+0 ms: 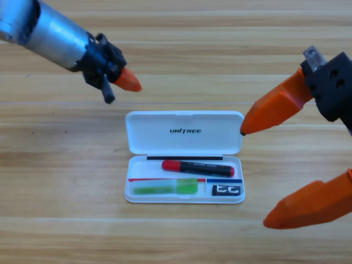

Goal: Clean up eraser and pencils

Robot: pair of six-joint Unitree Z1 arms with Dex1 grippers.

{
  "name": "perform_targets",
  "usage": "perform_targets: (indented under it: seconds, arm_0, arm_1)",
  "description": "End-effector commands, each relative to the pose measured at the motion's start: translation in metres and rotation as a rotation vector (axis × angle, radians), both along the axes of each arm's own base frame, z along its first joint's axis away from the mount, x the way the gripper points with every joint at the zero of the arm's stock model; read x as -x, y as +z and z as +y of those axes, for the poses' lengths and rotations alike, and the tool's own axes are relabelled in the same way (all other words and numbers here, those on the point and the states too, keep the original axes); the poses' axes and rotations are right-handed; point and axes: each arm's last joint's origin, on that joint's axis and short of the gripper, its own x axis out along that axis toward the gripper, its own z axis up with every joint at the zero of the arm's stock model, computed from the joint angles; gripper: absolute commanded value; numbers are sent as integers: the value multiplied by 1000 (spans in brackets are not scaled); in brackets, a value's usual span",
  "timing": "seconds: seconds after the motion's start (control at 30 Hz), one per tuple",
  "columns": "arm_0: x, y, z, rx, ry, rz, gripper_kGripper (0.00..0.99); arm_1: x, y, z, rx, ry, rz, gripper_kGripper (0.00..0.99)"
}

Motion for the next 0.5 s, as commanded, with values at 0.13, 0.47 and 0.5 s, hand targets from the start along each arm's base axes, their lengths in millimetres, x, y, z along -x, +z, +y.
perform_targets:
  seconds: [0.13, 0.47, 0.5]
  arm_0:
    - [14, -32, -35, -58, -93, 72, 0]
    - [11, -42, -38, -73, -99, 104, 0]
    - [10, -44, -39, -75, -102, 112, 0]
  arm_1:
    - [5, -7, 3, 8, 32, 7, 973]
    - [5, -6, 4, 7, 29, 8, 973]
    - [4, -6, 4, 8, 29, 9, 973]
